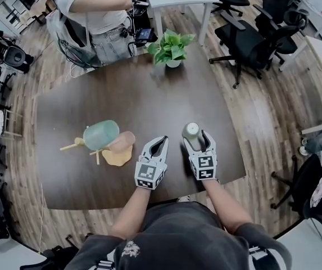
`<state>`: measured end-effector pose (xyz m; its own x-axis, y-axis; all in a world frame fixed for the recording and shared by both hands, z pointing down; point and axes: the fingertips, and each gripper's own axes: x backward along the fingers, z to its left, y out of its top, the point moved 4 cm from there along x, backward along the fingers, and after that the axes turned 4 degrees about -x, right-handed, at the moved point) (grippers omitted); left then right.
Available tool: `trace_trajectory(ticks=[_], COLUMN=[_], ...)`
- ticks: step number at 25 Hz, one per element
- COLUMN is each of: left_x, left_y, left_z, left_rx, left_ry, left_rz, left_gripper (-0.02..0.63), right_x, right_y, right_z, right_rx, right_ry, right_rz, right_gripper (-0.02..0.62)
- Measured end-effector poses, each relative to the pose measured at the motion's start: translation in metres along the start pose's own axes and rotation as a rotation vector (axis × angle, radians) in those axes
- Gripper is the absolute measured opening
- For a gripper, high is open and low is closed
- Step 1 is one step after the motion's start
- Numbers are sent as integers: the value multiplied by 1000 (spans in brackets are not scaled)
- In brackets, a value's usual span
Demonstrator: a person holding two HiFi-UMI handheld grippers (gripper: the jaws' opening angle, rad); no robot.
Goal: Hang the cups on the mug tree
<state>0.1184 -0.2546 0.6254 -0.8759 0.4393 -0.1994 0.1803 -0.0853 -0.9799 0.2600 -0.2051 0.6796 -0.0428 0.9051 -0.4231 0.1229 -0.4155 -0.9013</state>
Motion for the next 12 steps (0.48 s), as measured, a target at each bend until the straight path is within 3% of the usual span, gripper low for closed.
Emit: trace_trajectory(ticks=[10, 12], left_x=[-9, -10], left_y=[-5, -1], left_z=[10, 12], left_rx=[14, 14], left_ry=[3, 10], left_rz=[6, 5], left_gripper=[0, 0], right_x=[-23, -24], right_y=[0, -2], right_z=[-2, -5], right_rx=[-29, -23], right_ry=[-12, -14], right_rz=[26, 23], right_gripper=[330, 302])
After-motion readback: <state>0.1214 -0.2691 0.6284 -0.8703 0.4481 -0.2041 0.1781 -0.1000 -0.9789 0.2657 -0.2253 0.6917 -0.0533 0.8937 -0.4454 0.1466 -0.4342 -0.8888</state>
